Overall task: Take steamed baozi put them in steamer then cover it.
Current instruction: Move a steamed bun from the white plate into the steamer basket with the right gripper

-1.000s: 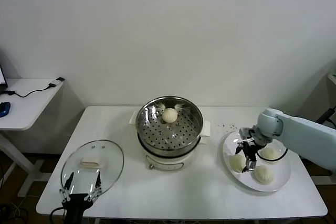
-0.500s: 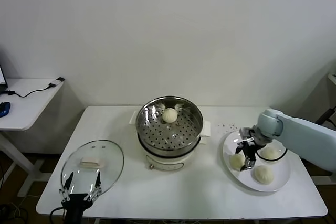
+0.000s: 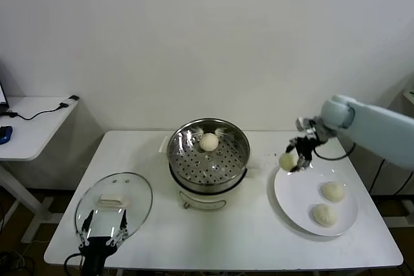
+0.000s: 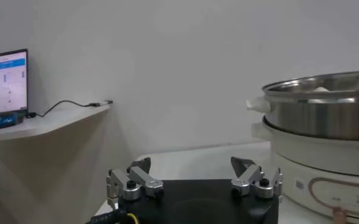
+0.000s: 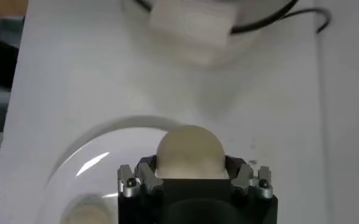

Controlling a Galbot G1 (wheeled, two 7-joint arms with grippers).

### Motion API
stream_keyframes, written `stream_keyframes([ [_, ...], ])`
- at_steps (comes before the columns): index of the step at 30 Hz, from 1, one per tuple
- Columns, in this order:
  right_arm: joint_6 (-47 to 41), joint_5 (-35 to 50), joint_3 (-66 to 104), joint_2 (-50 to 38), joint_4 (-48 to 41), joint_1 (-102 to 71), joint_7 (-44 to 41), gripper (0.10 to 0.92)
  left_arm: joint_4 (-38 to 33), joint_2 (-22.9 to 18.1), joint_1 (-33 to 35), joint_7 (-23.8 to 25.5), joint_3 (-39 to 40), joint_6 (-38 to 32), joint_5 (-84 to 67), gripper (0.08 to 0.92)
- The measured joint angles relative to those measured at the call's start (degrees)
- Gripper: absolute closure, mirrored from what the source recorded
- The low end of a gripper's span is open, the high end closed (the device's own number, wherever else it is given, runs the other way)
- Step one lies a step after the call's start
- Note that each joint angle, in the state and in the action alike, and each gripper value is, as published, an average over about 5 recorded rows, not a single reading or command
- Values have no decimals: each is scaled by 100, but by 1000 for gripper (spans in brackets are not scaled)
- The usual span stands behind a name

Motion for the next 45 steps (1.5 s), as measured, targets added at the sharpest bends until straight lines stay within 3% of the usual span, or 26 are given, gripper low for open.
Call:
stream_keyframes([
  [10, -167, 1085, -348, 1477, -593, 703, 97, 304, -38, 43, 30, 16, 73, -36, 5, 177],
  [22, -301, 1394, -380, 3018, -1236, 396, 241, 304, -103, 79, 53, 22, 56, -50, 32, 177],
  [45, -409, 1124, -507, 3590, -1200, -471, 492, 299, 18, 54, 65, 10, 34, -112, -5, 177],
])
